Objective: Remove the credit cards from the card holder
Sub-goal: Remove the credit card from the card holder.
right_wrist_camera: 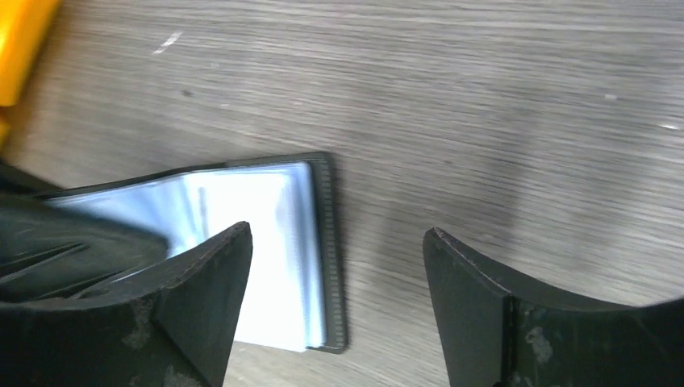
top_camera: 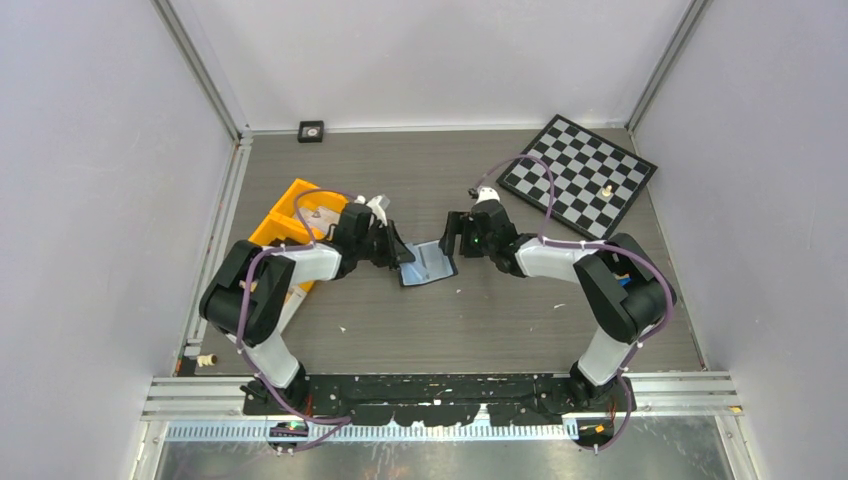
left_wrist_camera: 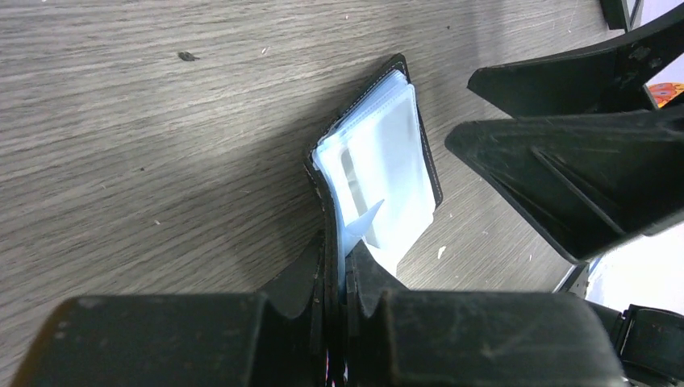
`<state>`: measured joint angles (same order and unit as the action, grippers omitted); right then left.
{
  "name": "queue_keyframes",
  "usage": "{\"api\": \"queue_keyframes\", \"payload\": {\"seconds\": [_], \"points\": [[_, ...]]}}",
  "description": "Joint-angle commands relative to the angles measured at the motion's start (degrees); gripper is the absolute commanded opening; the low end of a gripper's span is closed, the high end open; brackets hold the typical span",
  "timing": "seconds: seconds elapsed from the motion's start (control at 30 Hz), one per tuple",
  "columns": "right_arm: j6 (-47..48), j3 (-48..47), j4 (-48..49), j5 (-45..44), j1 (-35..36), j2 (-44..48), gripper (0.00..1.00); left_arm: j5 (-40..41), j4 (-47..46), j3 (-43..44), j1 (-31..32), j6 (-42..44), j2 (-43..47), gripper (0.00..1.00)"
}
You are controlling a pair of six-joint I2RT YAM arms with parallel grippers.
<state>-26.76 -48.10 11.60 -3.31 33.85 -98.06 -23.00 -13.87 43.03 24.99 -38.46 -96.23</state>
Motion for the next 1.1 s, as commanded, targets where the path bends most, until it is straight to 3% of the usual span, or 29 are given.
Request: {"api": "queue_keyframes", "payload": {"seconds": [0.0, 0.37, 0.53, 0.7, 1.07], "points": [[-5.02, -1.75, 5.49, 12.28, -0.08, 1.91, 0.78, -3.06, -1.87, 2.27, 0.03, 1.22, -0.98, 0.00], [-12.42, -0.26, 9.92, 20.61, -0.66, -0.18, 0.54, -5.99, -4.28, 2.42, 0.09, 1.45, -1.37, 0.00], [-13.22, -0.68, 7.17, 19.48, -2.13, 0.50, 0.53, -5.63, -3.51, 3.38, 0.14, 1.39, -2.12, 0.00], [-11.85, -1.20, 4.76, 17.44, -3.53, -0.33, 0.59, -4.88, -1.58, 4.96, 0.23, 1.55, -4.37, 0.00], [-14.25, -4.18, 3.89, 22.88, -4.23, -5.44, 0.55, -3.98, 1.01, 6.29, 0.23, 2.13, -5.18, 0.00]]}}
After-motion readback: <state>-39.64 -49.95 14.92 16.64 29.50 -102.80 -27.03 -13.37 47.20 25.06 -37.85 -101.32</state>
